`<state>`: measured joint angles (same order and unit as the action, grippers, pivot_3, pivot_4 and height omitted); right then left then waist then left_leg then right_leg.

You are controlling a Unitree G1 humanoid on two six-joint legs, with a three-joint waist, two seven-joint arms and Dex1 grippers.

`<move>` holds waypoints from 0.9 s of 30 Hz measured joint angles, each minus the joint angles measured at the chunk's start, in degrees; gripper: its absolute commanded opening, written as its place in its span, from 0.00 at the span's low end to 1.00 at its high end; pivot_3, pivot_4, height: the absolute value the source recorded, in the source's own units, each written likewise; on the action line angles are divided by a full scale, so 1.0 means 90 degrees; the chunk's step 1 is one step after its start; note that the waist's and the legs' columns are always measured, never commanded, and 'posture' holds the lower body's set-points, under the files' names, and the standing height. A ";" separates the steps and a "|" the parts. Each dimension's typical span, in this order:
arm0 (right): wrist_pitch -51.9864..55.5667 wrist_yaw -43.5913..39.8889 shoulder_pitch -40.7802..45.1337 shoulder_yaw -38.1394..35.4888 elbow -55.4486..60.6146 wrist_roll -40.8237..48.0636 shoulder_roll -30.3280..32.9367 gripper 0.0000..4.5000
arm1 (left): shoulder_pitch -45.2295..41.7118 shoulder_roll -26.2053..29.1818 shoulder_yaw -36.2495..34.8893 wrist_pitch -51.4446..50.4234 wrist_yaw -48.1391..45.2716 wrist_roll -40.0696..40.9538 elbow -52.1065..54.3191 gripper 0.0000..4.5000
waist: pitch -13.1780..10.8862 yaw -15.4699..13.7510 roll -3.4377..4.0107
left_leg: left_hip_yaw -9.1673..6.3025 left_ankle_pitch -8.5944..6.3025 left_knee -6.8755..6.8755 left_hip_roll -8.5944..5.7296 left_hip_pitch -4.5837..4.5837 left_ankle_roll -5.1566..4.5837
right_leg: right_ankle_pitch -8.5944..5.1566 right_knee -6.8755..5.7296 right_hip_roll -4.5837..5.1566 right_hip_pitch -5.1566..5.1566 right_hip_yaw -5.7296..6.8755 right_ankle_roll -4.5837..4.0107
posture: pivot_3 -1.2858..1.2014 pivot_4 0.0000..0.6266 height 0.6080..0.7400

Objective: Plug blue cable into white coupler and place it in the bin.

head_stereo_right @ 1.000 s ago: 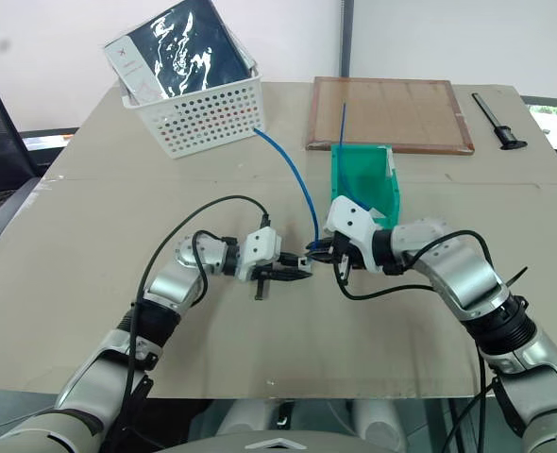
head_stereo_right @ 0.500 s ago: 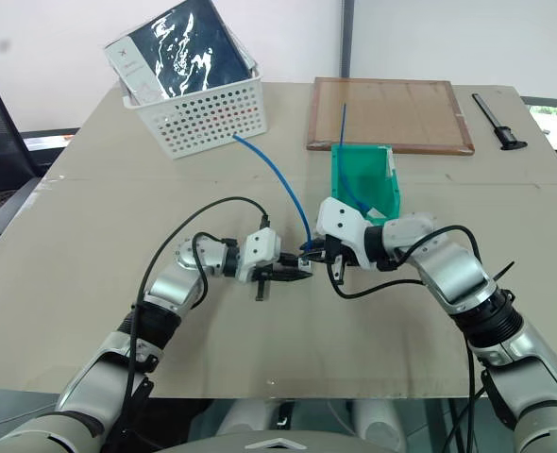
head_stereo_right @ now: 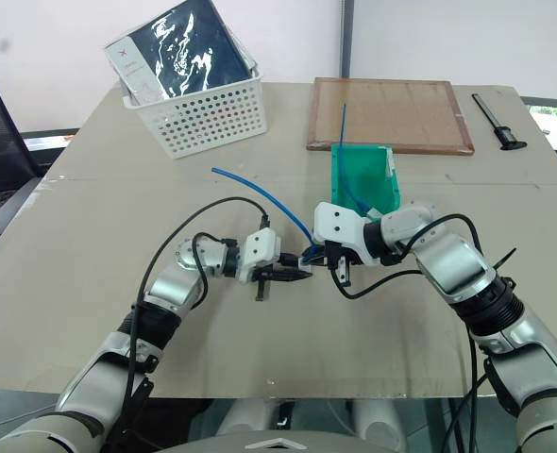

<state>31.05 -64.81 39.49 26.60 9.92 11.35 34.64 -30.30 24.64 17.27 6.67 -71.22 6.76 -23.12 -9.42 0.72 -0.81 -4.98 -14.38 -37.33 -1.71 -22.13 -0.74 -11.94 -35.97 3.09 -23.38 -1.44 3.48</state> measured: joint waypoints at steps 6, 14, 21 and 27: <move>0.0125 -0.0295 0.0404 0.0171 -0.0254 -0.0104 -0.0078 0.00 | 0.0073 -0.0001 -0.0033 0.0006 0.0050 0.0002 0.0035 0.08 | 0.0001 0.0009 0.0001 | -0.0001 0.0000 0.0000 0.0000 0.0003 0.0000 | 0.0000 -0.0002 0.0000 0.0000 0.0000 0.0000 | 0.52 0.24 0.99; 0.0295 -0.0656 0.0538 0.0194 -0.0344 -0.0128 -0.0085 0.00 | 0.0156 -0.0015 -0.0038 0.0005 0.0129 -0.0035 0.0171 0.08 | 0.0000 0.0000 0.0001 | -0.0002 0.0000 0.0001 -0.0001 0.0000 0.0000 | 0.0000 -0.0002 0.0003 0.0000 0.0000 0.0000 | 0.52 0.24 0.99; 0.0305 -0.0757 0.0539 0.0197 -0.0343 -0.0206 -0.0085 0.00 | 0.0161 -0.0016 -0.0039 0.0005 0.0139 -0.0049 0.0180 0.08 | 0.0000 -0.0001 0.0001 | -0.0002 0.0000 0.0001 -0.0001 0.0000 0.0000 | 0.0000 -0.0002 0.0004 0.0000 0.0000 0.0000 | 0.52 0.24 0.99; 0.0317 -0.0834 0.0665 0.0254 -0.0421 -0.0248 -0.0085 0.00 | 0.0161 -0.0015 -0.0039 0.0005 0.0138 -0.0053 0.0180 0.08 | 0.0000 -0.0001 0.0001 | -0.0002 0.0000 0.0001 -0.0001 0.0000 0.0000 | 0.0000 -0.0001 0.0004 -0.0001 0.0001 0.0000 | 0.52 0.24 0.99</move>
<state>33.90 -72.32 45.48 28.88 6.13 9.12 33.87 -28.86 24.50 16.93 6.72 -69.98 6.28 -21.49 -9.42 0.71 -0.80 -5.00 -14.38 -37.32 -1.72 -22.14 -0.74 -11.94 -35.98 3.13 -23.39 -1.43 3.48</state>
